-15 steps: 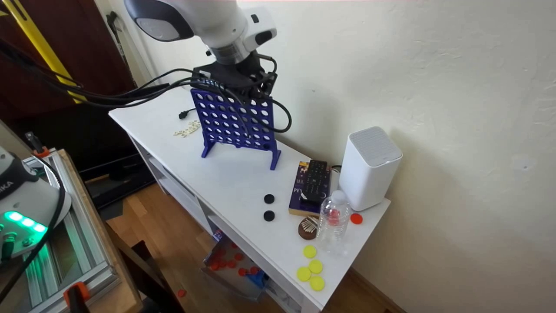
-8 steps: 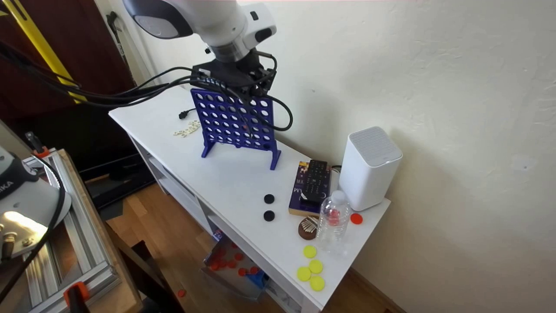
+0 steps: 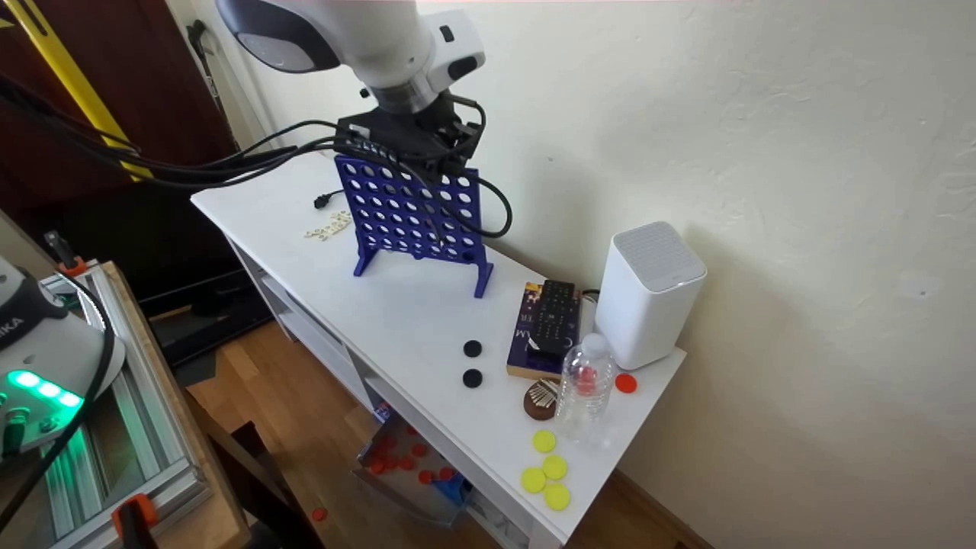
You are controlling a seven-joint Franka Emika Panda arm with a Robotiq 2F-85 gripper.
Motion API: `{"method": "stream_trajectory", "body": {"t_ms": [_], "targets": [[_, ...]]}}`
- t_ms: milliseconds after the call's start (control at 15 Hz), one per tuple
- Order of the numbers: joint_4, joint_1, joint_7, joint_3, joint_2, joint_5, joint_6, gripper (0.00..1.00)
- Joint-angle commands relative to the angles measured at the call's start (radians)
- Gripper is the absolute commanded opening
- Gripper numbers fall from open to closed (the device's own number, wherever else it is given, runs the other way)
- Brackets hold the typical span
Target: Put one black chip in the blue gameboard.
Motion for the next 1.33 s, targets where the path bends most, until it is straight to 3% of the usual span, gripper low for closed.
{"method": "stream_trajectory", "body": {"t_ms": [0,667,733,1133,1200,1267], "targets": [[-0.001,-0.035,-0.032,0.024,0.041,0.009,-0.007,0.09],[0.009,-0.104,0.059,0.077,0.156,-0.069,0.013,0.09],[-0.002,-0.091,0.068,0.060,0.137,-0.095,0.018,0.34],[0.000,-0.100,0.085,0.067,0.158,-0.111,0.019,0.34],[0.004,-0.102,0.085,0.066,0.163,-0.114,0.004,0.09],[0.008,-0.101,0.092,0.064,0.172,-0.128,0.015,0.09]]}}
